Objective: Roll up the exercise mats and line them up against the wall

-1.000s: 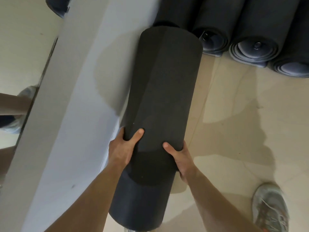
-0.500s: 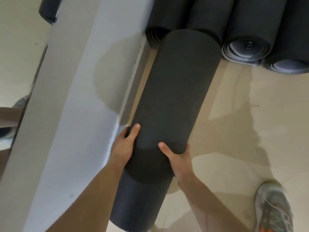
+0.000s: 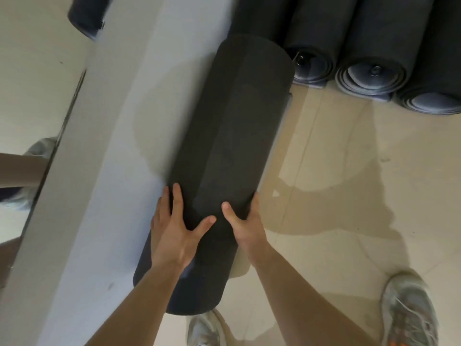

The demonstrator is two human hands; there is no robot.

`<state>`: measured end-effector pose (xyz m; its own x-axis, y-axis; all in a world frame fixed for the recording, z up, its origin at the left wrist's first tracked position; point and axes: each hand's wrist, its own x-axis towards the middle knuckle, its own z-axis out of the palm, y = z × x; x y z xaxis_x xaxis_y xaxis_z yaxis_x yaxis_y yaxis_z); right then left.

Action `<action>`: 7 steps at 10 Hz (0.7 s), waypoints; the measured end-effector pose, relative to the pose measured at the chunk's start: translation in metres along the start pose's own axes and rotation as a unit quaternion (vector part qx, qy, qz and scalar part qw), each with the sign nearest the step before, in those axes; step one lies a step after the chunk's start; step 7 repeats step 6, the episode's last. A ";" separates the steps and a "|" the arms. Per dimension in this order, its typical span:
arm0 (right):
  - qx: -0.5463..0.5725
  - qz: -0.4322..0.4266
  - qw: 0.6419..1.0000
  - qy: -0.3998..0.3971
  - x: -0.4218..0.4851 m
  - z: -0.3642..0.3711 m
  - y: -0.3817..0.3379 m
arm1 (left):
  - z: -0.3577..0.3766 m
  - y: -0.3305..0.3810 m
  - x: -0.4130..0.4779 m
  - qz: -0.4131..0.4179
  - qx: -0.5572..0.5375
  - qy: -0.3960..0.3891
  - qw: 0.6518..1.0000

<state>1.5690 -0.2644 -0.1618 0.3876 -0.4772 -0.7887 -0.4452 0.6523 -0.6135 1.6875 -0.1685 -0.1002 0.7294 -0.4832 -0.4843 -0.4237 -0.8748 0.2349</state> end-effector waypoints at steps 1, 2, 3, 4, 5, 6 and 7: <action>-0.047 0.011 0.999 0.016 0.005 0.007 0.000 | 0.000 0.002 0.004 -0.023 0.038 0.007 0.999; -0.059 0.020 0.998 0.016 0.002 -0.005 -0.004 | 0.001 0.013 -0.005 -0.027 0.060 0.011 0.998; -0.090 0.030 0.995 0.009 -0.006 -0.026 -0.016 | 0.004 0.024 -0.018 -0.022 0.069 0.043 0.996; -0.196 0.009 0.980 -0.002 -0.019 -0.050 -0.035 | 0.000 0.038 -0.029 -0.040 0.061 0.056 0.996; -0.322 -0.012 0.946 -0.014 -0.031 -0.076 -0.062 | -0.012 0.061 -0.047 -0.055 0.041 0.063 0.996; -0.425 -0.029 0.905 -0.014 -0.049 -0.102 -0.105 | -0.031 0.082 -0.066 -0.089 0.014 0.028 0.996; -0.425 -0.029 0.905 -0.014 -0.049 -0.102 -0.105 | -0.031 0.082 -0.066 -0.089 0.014 0.028 0.996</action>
